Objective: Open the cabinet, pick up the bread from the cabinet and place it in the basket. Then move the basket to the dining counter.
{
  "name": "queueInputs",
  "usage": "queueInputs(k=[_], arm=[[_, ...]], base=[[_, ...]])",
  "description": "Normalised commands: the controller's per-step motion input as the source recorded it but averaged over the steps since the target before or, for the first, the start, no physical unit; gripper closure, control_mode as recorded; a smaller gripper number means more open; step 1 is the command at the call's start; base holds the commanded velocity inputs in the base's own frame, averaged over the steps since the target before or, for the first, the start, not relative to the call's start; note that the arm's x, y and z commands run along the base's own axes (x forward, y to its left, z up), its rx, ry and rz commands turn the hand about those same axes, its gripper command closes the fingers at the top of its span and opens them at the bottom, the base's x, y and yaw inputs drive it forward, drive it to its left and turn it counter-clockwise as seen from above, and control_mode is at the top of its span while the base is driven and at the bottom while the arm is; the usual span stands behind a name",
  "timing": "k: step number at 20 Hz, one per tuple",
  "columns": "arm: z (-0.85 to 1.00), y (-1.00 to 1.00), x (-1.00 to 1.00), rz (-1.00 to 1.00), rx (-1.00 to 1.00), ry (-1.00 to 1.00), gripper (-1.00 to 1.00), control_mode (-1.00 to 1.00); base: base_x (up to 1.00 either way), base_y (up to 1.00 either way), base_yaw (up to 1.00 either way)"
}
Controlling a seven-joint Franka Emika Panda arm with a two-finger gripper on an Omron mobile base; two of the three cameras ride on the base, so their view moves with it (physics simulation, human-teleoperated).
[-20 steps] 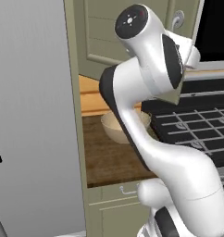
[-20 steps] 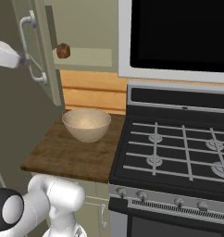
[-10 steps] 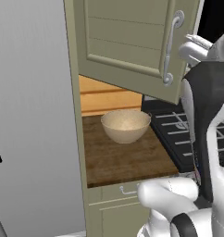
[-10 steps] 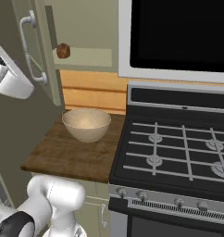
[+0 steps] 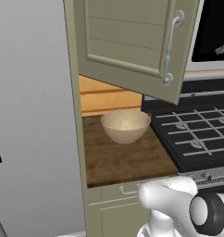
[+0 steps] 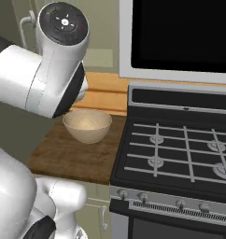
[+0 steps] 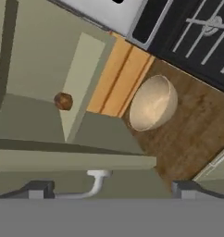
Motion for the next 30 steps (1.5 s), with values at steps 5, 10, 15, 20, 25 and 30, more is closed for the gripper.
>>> queueInputs(k=[5, 10, 15, 20, 25, 30], arm=[[-0.34, 0.00, 0.63, 0.18, 0.59, 0.25, -1.00, -1.00], [-0.09, 0.02, 0.50, 0.23, 0.48, 0.24, -1.00, -1.00], [-0.02, 0.15, 0.27, 0.17, 0.13, 0.05, -1.00, -1.00], [-0.05, 0.36, 0.07, 0.19, 0.00, 0.00, -1.00, -1.00], [0.00, 0.39, 0.02, 0.14, -0.03, 0.00, -1.00, -1.00], [0.00, 0.45, -0.03, 0.14, -0.02, 0.00, -1.00, -1.00]], base=[[0.00, 0.00, 0.00], [0.00, 0.00, 0.00], [0.00, 0.00, 0.00], [0.00, 0.00, 0.00], [0.00, 0.00, 0.00], [0.00, 0.00, 0.00]])
